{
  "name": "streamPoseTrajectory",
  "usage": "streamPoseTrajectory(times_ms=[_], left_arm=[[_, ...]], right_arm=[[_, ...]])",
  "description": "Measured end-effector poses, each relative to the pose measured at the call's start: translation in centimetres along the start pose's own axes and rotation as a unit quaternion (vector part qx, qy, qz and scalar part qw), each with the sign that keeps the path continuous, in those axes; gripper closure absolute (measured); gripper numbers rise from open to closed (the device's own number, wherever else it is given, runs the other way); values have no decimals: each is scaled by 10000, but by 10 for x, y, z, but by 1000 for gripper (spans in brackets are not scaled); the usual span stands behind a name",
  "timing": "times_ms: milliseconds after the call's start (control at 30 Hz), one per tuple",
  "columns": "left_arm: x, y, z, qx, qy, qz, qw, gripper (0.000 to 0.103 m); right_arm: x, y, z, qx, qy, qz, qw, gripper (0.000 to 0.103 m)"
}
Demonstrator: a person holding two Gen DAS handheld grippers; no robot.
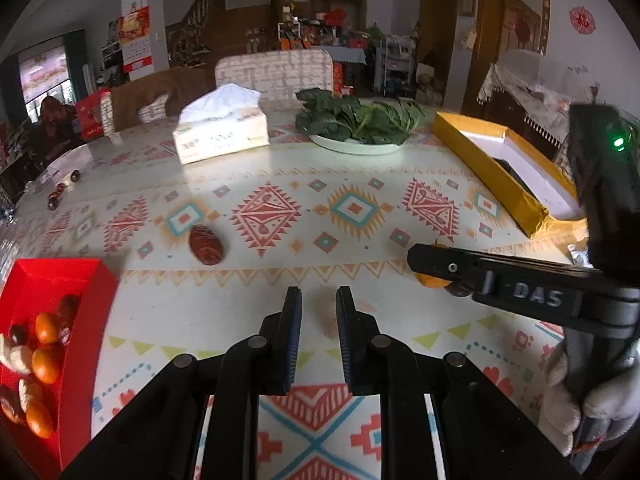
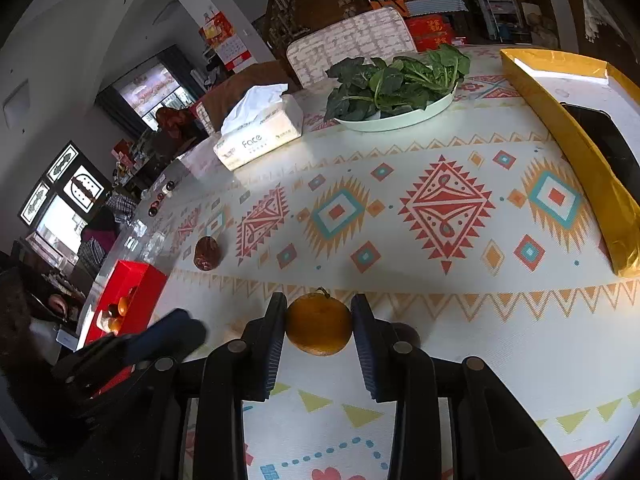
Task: Organize fruits
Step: 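Grasp the round beige slice with the left tool while the right tool holds its orange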
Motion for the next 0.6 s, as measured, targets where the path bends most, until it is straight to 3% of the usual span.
streamPoseTrajectory(times_ms=[200, 233, 333, 433, 500, 600], left_arm=[[-14, 4, 11, -97, 178, 3, 9998, 85], [-16, 3, 14, -139, 228, 71, 9996, 81], [-16, 0, 20, -185, 275, 174, 9993, 50], [-5, -4, 19, -166, 87, 212, 9996, 44], [5, -11, 17, -213, -24, 241, 9995, 34], [18, -24, 15, -299, -200, 236, 9991, 33]], right_arm=[[0, -2, 3, -7, 12, 61, 10000, 67], [0, -2, 3, 1, 4, 59, 10000, 67], [1, 0, 3, 22, -27, 47, 10000, 67], [-1, 0, 3, 17, -18, 15, 10000, 67], [-2, 1, 2, 22, -3, -13, 10000, 67], [-2, 3, 1, 34, -22, -38, 10000, 67]])
Point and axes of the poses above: each gripper's, at about its wrist camera, not at the fingertips, and y roughly against the way its jaws point, x to its right, z to its underside, the point moved 8 cm from there along -y, roughly the way its jaws point, and after that the axes turned 9 degrees about -y, right-handed, at the moved point
